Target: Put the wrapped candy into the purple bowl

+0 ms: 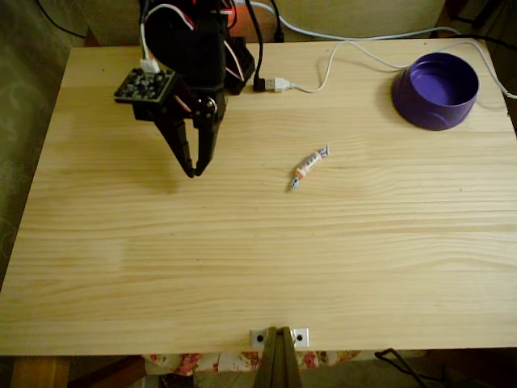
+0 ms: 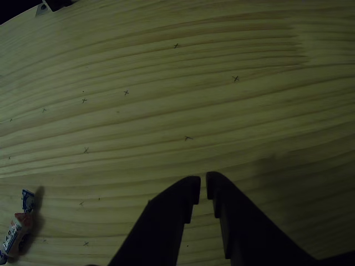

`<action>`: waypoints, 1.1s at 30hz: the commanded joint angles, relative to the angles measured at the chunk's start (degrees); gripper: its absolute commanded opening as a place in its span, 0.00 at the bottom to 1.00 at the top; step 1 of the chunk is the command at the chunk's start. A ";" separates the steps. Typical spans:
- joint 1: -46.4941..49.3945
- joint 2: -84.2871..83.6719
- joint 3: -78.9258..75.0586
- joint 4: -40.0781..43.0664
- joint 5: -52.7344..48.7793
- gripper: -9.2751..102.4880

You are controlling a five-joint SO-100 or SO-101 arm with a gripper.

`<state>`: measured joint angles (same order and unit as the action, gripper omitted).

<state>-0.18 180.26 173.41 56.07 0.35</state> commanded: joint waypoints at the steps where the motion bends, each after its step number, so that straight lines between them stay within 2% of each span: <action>1: 0.35 0.62 -1.05 -1.58 -0.09 0.09; 12: 0.26 -0.79 -3.16 -5.63 0.79 0.09; 19: -0.26 -13.71 -10.90 -8.61 0.44 0.09; 27: -4.83 -23.47 -19.51 -8.44 -10.37 0.09; 31: -7.56 -27.77 -23.47 -8.00 -18.81 0.09; 33: -8.61 -30.50 -26.28 -6.24 -27.95 0.09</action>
<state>-7.21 152.67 155.13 48.52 -16.96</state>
